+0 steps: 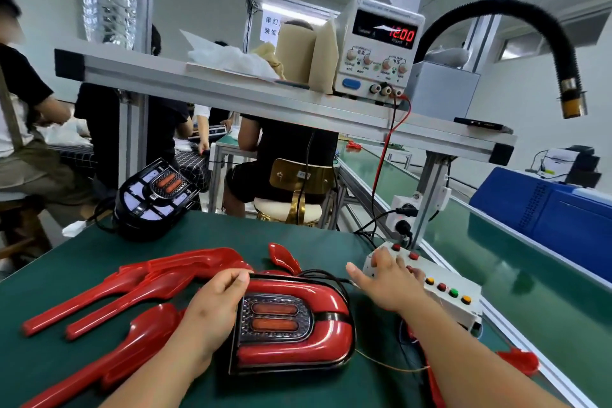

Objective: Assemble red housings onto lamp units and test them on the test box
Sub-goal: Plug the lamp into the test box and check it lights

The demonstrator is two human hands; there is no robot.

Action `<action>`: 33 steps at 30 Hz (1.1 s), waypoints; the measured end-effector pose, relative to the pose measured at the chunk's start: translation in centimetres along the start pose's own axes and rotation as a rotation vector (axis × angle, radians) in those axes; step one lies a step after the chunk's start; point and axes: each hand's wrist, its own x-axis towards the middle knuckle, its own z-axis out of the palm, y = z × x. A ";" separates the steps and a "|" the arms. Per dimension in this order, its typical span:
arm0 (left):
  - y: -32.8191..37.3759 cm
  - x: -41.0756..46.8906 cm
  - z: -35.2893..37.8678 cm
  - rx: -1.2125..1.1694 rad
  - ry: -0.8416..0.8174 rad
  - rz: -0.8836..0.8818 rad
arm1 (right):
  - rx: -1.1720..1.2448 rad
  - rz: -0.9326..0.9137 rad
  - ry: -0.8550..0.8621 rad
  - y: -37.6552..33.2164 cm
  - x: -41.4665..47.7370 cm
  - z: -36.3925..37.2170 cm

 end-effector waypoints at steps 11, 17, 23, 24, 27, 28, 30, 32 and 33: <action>0.2 -0.2 -0.1 0.041 -0.003 0.002 | -0.192 0.282 0.085 6.0 -4.9 -1.1; -0.3 0.3 -0.2 0.047 0.002 0.024 | -0.282 0.260 0.054 6.3 -4.9 -0.3; -0.2 0.2 -0.3 0.041 -0.011 0.026 | -0.263 0.291 0.052 6.0 -5.1 0.0; -0.2 0.2 -0.3 0.036 -0.015 0.024 | -0.261 0.291 0.049 6.0 -5.2 0.0; -0.1 0.2 -0.3 0.032 -0.018 0.015 | -0.259 0.295 0.044 6.1 -5.2 -0.2; 0.0 0.2 -0.3 0.029 -0.018 0.012 | -0.259 0.295 0.046 6.0 -5.2 -0.2; 0.1 0.1 -0.2 0.023 -0.015 0.010 | -0.250 0.299 0.043 6.0 -5.2 -0.2; 0.1 -0.1 -0.1 0.021 -0.018 0.008 | -0.221 0.312 0.042 5.9 -5.1 -0.2; 0.1 -0.1 0.0 0.021 -0.013 0.013 | -0.201 0.319 0.048 5.8 -5.0 -0.2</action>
